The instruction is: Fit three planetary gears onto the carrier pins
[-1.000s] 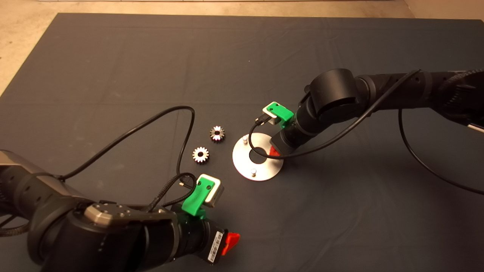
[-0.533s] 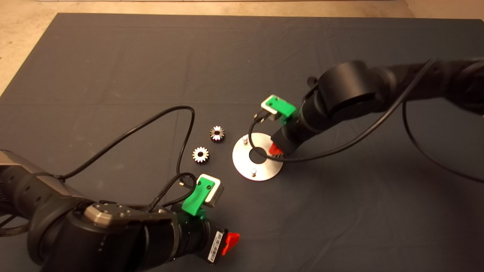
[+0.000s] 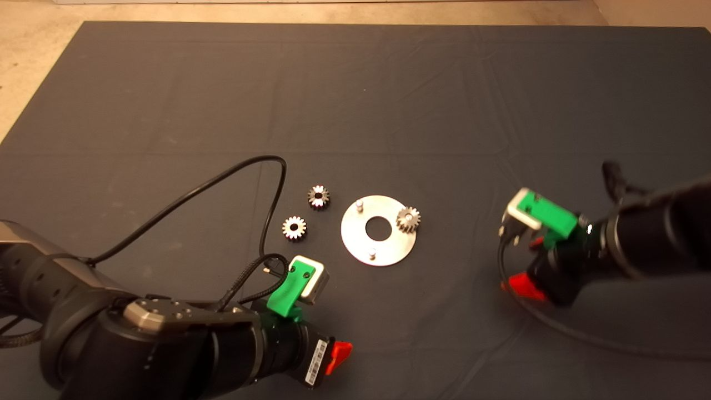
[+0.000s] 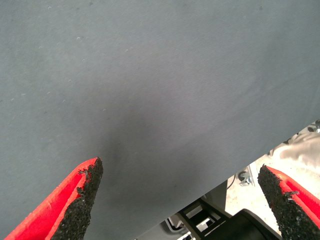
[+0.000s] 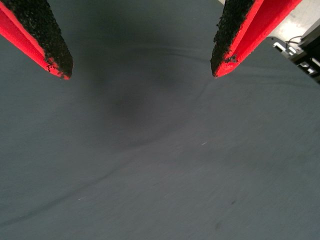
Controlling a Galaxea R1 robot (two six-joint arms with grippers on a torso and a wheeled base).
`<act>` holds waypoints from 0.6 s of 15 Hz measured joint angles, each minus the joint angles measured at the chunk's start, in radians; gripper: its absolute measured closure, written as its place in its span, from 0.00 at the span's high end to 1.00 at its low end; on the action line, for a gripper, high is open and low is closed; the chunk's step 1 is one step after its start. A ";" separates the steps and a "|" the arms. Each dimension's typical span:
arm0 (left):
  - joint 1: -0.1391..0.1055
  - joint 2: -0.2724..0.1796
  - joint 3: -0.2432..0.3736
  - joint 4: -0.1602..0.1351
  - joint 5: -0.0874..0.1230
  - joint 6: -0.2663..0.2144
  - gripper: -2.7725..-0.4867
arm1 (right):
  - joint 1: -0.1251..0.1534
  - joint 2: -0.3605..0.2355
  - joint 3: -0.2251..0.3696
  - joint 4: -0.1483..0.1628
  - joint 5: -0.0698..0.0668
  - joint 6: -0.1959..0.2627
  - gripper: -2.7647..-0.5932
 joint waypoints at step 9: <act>-0.029 -0.008 0.000 0.000 0.000 0.061 0.76 | -0.075 -0.060 0.048 -0.170 0.051 0.003 0.66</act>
